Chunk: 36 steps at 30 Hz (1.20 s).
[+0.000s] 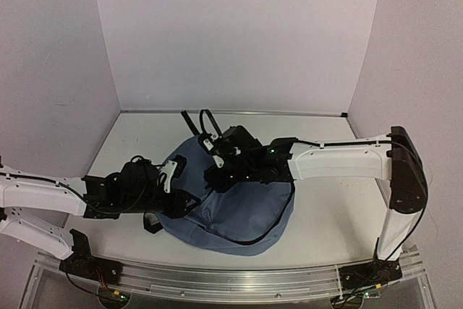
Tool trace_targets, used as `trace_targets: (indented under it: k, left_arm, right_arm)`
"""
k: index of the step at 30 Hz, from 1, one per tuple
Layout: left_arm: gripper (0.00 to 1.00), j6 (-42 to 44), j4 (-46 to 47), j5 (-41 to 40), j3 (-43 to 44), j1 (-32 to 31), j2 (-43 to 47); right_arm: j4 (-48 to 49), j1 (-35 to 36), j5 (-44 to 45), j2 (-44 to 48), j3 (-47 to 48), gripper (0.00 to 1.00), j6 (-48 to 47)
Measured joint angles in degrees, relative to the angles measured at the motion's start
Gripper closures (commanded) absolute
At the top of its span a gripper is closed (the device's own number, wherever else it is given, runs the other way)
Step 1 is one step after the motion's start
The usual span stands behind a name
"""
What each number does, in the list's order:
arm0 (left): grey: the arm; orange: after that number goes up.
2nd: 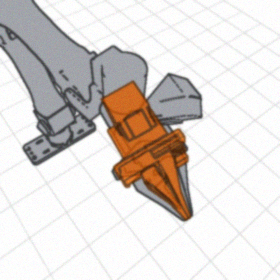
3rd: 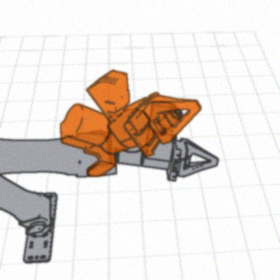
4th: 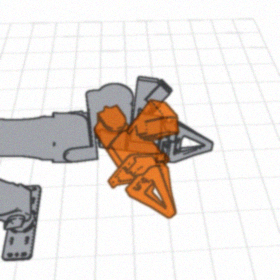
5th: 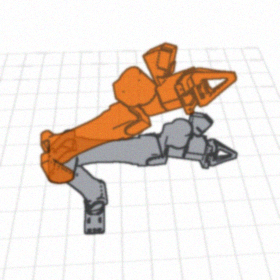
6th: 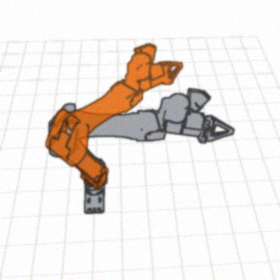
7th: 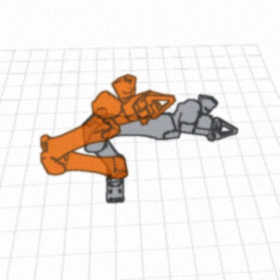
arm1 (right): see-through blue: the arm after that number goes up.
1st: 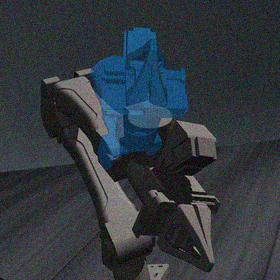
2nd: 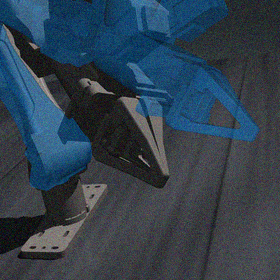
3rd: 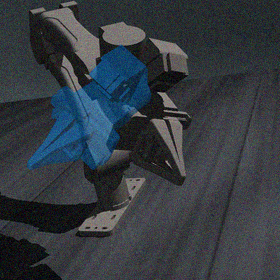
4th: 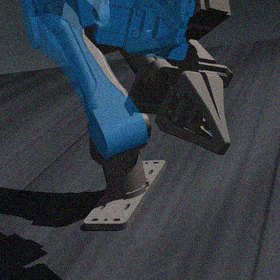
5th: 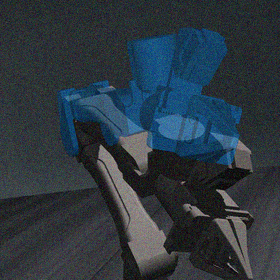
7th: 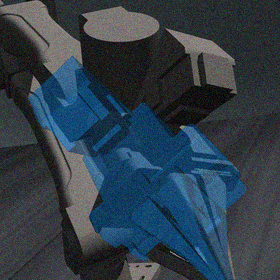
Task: Pack the student bag
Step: Zip the student bag at the center of the board.
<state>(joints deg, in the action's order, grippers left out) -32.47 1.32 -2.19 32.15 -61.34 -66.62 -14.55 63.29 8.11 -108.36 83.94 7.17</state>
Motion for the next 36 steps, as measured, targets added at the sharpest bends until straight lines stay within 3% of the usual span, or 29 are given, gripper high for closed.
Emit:
trace_targets:
  k: [9, 25, 27, 32, 34, 36]
  left_arm:
    - [0.59, -2.61, -9.36, -2.64, -0.06, 0.34, 7.06]
    - [0.58, -3.56, -12.30, -2.94, -0.06, 1.44, 6.74]
    - [0.58, -3.59, -12.26, -2.92, -0.06, 1.46, 6.46]
    - [0.58, -3.59, -11.61, -2.44, -0.06, 1.46, 5.26]
    - [0.58, -3.52, -10.87, -2.25, -0.06, 1.46, 4.75]
    - [0.58, -3.23, -9.67, -1.71, -0.09, 1.46, 4.34]
  right_arm:
    - [-3.97, 0.05, -1.44, -2.12, 2.24, 0.40, -3.56]
    - [-8.93, 2.03, -1.78, -3.63, 4.44, 0.34, -6.19]
    - [-9.15, 2.22, -1.32, -3.63, 4.44, 0.44, -6.28]
    - [-9.50, 2.69, 1.24, -3.63, 4.01, 0.87, -6.69]
    - [-9.44, 2.72, 2.75, -3.63, 3.46, 0.97, -6.18]
    - [-9.03, 2.71, 4.15, -3.56, 2.62, 1.00, -5.75]
